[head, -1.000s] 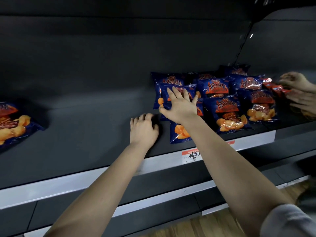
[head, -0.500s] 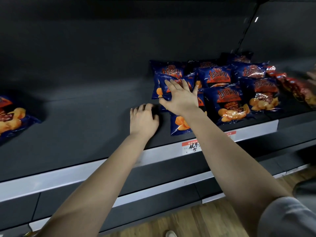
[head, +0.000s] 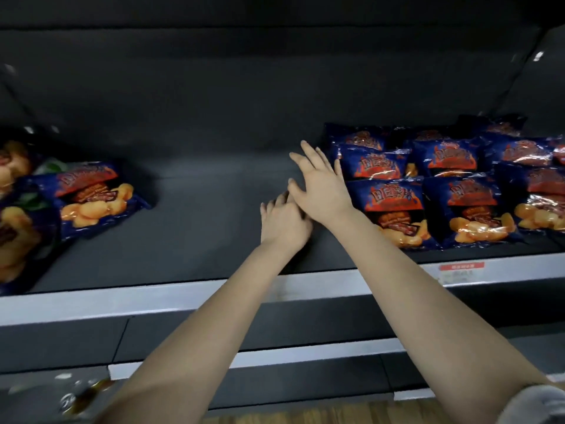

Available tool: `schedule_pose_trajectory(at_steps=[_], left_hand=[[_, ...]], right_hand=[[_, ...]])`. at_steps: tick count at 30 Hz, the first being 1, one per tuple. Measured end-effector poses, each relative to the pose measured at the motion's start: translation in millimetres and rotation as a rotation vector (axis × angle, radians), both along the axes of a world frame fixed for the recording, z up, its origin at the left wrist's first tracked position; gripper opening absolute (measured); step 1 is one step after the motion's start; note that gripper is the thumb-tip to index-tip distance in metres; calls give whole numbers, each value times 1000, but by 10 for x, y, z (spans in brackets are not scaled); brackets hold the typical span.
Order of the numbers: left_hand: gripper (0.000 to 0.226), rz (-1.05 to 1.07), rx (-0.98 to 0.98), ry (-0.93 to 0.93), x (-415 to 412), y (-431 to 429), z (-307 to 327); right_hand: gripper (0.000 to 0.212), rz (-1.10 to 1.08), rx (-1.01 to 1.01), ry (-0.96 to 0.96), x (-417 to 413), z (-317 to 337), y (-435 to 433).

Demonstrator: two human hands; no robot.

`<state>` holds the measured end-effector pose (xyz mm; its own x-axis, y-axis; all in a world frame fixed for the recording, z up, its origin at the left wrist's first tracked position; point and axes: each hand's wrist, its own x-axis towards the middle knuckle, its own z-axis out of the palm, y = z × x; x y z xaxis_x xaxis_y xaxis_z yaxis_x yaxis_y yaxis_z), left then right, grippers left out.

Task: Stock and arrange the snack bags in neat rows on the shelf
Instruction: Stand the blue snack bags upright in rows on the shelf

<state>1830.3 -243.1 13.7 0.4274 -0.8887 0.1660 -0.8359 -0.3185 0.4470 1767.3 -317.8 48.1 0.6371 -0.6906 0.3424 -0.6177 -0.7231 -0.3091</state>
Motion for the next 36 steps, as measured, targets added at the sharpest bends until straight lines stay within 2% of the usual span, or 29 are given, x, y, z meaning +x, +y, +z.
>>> schedule_pose_trajectory(at_steps=[4, 8, 18, 24, 28, 33, 36], left_hand=[[55, 128, -3, -74, 483, 393, 12], [44, 306, -10, -75, 990, 820, 13], [45, 683, -35, -138, 1853, 2019, -56], [40, 748, -181, -180, 2088, 2548, -28], [36, 861, -253, -227, 2160, 2838, 42], [36, 977, -183, -238, 2232, 3215, 29], [36, 1034, -143, -213, 2230, 3360, -11]], right_hand=[[52, 88, 132, -44, 475, -101, 251], [52, 224, 165, -1, 1014, -163, 606], [53, 549, 137, 40, 2180, -194, 1503], [52, 698, 82, 31, 2656, -190, 1996], [52, 745, 69, -61, 2908, -140, 2296], [70, 755, -16, -149, 3130, -105, 2603], [89, 761, -51, -78, 3207, -53, 2737]])
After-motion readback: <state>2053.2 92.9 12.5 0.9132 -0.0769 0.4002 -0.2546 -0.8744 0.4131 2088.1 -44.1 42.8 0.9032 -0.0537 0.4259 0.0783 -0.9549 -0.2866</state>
